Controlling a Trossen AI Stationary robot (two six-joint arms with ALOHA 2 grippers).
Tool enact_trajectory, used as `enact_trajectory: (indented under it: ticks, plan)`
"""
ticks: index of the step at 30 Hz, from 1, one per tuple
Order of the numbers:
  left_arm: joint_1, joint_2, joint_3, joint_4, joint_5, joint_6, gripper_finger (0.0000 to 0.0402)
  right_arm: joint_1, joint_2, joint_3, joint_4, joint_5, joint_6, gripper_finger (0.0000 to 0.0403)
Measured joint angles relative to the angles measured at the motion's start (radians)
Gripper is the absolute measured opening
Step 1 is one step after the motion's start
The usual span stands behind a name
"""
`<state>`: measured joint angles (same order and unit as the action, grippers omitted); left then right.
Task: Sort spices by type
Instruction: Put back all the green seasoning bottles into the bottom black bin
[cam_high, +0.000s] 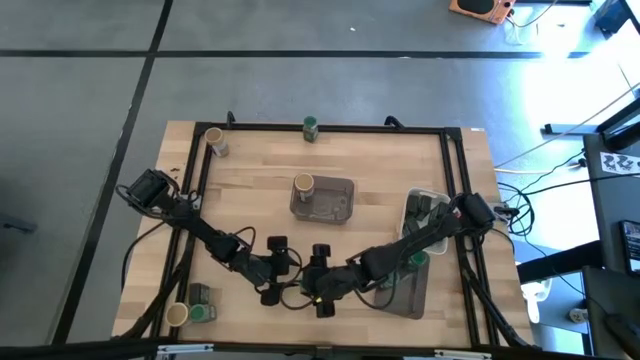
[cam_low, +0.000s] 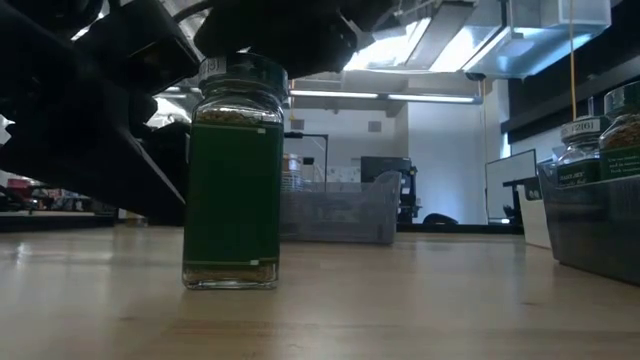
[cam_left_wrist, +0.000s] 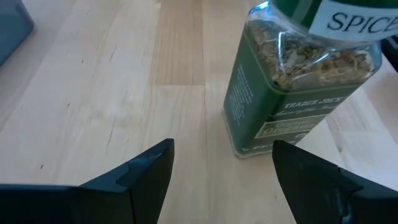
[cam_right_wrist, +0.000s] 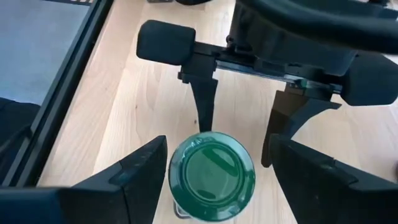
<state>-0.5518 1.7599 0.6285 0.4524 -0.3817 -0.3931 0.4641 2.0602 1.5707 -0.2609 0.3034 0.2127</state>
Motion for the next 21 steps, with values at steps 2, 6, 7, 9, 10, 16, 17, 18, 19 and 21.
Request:
enact_trajectory:
  ticks: [2, 6, 7, 9, 10, 16, 17, 18, 19, 21]
  plan:
    - [0.0, 0.0, 0.0, 0.0, 0.0, 0.0, 0.0269, 0.0, 0.0, 0.0, -0.004, -0.001, 0.0, 0.028]
    - [0.0, 0.0, 0.0, 0.0, 0.0, 0.0, 0.0269, 0.001, 0.0, -0.007, -0.001, -0.008, 0.001, 0.028]
    - [0.0, 0.0, 0.0, 0.0, 0.0, 0.0, 0.0269, 0.001, 0.0, -0.012, -0.003, -0.008, 0.006, 0.028]
    - [0.0, 0.0, 0.0, 0.0, 0.0, 0.0, 0.0269, 0.001, 0.0, -0.024, -0.002, -0.009, 0.016, 0.028]
    - [0.0, 0.0, 0.0, 0.0, 0.0, 0.0, 0.0269, 0.001, 0.0, -0.032, 0.009, -0.009, 0.017, 0.028]
    - [0.0, 0.0, 0.0, 0.0, 0.0, 0.0, 0.0269, 0.001, 0.0, -0.062, 0.04, -0.009, 0.027, 0.028]
    - [0.0, 0.0, 0.0, 0.0, 0.0, 0.0, 0.0269, 0.001, 0.0, -0.062, 0.047, -0.009, 0.027, 0.028]
    - [0.0, 0.0, 0.0, 0.0, 0.0, 0.0, 0.0269, 0.001, 0.0, -0.062, 0.053, -0.009, 0.027, 0.028]
    - [0.0, 0.0, 0.0, 0.0, 0.0, 0.0, 0.0269, 0.001, 0.001, -0.062, 0.061, -0.009, 0.026, 0.028]
    - [0.0, 0.0, 0.0, 0.0, 0.0, 0.0, 0.0269, 0.001, 0.009, -0.062, 0.089, -0.01, 0.019, 0.028]
